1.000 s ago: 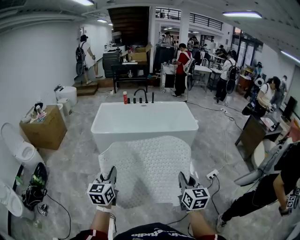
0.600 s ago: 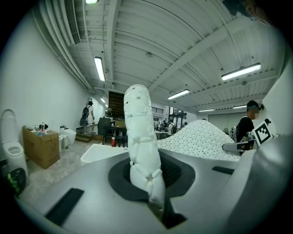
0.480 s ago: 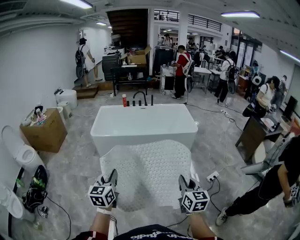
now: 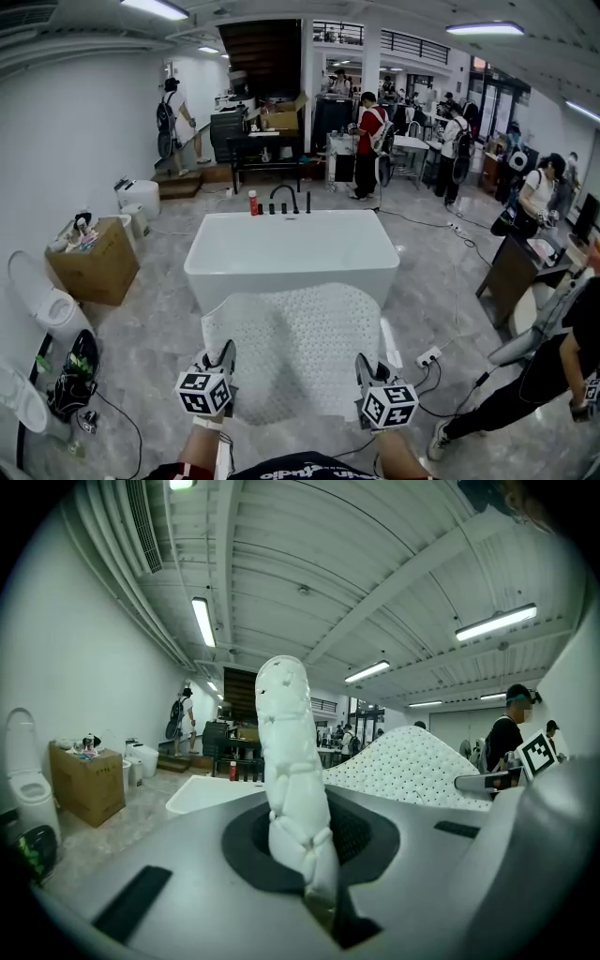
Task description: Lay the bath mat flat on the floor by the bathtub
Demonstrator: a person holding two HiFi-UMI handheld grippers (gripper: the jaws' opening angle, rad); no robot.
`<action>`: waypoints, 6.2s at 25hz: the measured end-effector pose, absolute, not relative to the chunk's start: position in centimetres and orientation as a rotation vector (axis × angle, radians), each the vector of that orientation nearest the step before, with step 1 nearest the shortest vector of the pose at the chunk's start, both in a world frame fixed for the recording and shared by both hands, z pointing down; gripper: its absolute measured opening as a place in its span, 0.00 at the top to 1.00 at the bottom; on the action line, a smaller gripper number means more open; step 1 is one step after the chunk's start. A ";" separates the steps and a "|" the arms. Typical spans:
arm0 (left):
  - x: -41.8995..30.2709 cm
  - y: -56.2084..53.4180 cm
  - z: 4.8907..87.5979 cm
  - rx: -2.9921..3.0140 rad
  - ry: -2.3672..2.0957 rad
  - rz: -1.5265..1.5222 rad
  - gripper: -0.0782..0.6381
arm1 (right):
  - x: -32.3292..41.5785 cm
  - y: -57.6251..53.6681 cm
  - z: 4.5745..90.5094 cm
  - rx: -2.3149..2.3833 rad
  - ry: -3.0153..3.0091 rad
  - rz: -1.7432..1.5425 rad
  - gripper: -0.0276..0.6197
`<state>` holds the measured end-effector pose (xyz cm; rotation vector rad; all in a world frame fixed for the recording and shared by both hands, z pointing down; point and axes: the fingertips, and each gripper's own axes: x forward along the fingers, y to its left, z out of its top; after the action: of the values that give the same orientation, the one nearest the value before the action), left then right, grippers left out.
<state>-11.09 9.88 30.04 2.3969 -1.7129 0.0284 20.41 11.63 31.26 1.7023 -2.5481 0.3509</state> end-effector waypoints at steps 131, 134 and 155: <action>-26.8 -16.4 33.1 2.300 -1.728 -0.156 0.84 | 4.2 -13.7 32.7 1.570 -2.466 0.335 0.88; -26.2 -16.8 33.2 2.302 -1.722 -0.156 0.84 | 4.9 -14.1 32.8 1.581 -2.463 0.338 0.88; -21.0 -22.8 34.6 2.314 -1.682 -0.068 0.84 | 10.1 -20.1 34.6 1.627 -2.458 0.412 0.88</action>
<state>-20.96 -22.84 34.57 2.3137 -1.6816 -0.0680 10.06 -20.12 34.60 1.6271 -2.4576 0.4119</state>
